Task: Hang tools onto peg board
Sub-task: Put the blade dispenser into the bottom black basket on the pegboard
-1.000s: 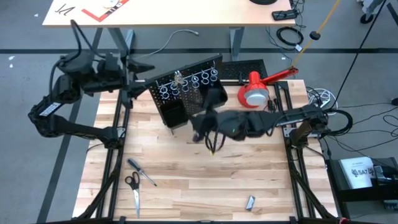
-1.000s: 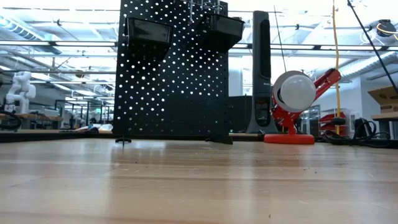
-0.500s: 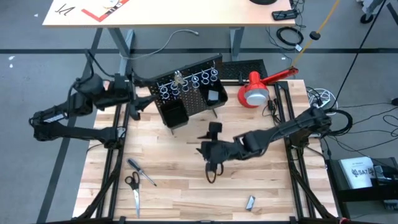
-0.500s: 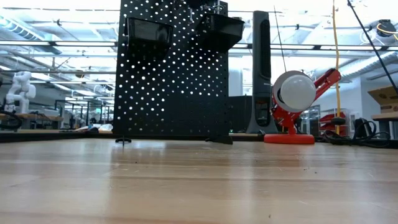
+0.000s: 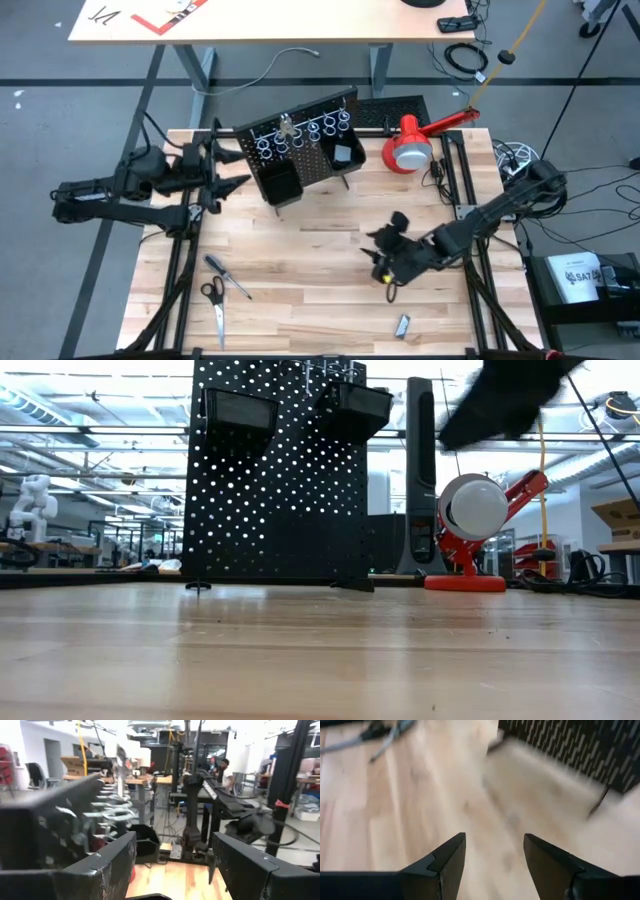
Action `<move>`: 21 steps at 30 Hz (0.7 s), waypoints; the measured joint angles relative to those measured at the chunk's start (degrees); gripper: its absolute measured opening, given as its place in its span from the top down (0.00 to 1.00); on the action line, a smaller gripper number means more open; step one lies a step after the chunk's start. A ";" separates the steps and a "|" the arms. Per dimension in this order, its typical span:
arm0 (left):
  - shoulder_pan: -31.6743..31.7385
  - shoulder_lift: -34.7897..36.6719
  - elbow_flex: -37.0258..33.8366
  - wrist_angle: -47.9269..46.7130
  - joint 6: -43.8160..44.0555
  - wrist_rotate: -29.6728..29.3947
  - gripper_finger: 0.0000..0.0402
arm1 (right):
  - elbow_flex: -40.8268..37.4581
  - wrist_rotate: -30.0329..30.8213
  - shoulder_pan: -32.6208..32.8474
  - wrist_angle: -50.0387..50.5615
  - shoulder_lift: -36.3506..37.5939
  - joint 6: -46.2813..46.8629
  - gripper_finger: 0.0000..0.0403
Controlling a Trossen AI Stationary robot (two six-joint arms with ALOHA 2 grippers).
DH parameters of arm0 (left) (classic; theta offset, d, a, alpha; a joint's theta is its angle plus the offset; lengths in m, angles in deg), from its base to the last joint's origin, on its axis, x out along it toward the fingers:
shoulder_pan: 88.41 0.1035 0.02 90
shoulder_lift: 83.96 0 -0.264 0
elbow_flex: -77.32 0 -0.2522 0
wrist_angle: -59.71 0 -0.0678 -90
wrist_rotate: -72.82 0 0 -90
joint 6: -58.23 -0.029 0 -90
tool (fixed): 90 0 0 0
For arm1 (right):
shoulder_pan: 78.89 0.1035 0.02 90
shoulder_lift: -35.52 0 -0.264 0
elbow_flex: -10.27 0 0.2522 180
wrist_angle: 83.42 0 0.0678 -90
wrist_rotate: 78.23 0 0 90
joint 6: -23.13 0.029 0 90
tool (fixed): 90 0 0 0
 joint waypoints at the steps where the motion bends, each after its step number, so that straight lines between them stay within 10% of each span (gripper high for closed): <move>1: -0.44 0.08 -1.41 1.84 -0.02 0.00 0.33 | -1.98 -1.48 0.64 0.02 0.70 2.82 0.51; 21: -12.07 -0.75 -18.37 19.99 3.02 -4.61 0.33 | -8.65 -16.72 7.00 -6.31 -0.42 4.30 0.51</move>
